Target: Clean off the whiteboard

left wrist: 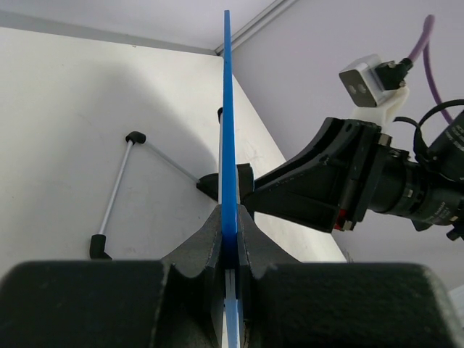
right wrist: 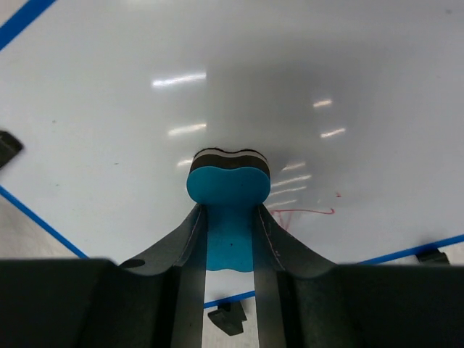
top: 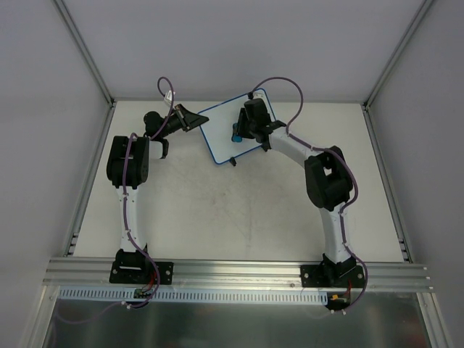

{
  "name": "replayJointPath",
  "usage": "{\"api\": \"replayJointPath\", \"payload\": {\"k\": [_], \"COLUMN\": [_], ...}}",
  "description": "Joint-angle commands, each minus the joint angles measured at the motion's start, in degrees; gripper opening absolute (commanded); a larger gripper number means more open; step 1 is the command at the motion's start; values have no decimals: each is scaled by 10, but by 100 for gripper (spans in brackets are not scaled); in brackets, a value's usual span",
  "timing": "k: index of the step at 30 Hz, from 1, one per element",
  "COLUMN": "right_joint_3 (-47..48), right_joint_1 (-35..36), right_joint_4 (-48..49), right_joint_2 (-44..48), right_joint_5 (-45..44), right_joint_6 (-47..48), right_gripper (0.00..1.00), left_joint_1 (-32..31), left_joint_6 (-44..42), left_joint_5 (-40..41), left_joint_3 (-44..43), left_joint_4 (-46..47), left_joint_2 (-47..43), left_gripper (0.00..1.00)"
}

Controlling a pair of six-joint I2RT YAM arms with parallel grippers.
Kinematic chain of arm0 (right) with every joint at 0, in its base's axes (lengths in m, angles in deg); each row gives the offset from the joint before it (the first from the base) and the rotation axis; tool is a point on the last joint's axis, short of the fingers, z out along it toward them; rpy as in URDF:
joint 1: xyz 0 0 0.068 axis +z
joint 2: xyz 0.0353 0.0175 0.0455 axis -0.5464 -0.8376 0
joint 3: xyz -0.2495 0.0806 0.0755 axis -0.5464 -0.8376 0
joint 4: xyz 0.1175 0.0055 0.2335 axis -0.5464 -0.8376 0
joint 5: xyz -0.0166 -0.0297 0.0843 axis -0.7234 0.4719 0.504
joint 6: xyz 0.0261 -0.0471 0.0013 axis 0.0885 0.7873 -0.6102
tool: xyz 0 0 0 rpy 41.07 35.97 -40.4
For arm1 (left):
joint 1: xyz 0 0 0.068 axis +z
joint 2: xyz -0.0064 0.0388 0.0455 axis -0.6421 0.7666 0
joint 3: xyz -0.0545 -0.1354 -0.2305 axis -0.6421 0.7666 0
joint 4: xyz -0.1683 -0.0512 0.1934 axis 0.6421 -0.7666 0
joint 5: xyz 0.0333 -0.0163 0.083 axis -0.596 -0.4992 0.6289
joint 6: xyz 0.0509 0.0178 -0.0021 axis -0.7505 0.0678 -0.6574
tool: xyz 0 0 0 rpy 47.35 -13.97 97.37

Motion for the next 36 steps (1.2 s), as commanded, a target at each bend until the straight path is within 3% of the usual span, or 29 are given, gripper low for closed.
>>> {"api": "replayJointPath", "payload": {"k": [1, 21, 36], "right_joint_3": [-37, -124, -117], "right_joint_1": [-27, -80, -19], "right_joint_4": [-30, -21, 14], "right_joint_2": [1, 34, 43], "right_joint_5": [-53, -100, -107], "right_joint_6": [-30, -129, -62], "right_gripper": [0, 0, 0], "left_joint_1": [-13, -13, -13], "left_joint_6": [-11, -3, -2], "left_joint_5": [-65, -65, -65], "left_joint_3": [12, 14, 10], "left_joint_4": [79, 89, 89], "left_joint_2": [-26, -26, -24], "left_gripper": [0, 0, 0]}}
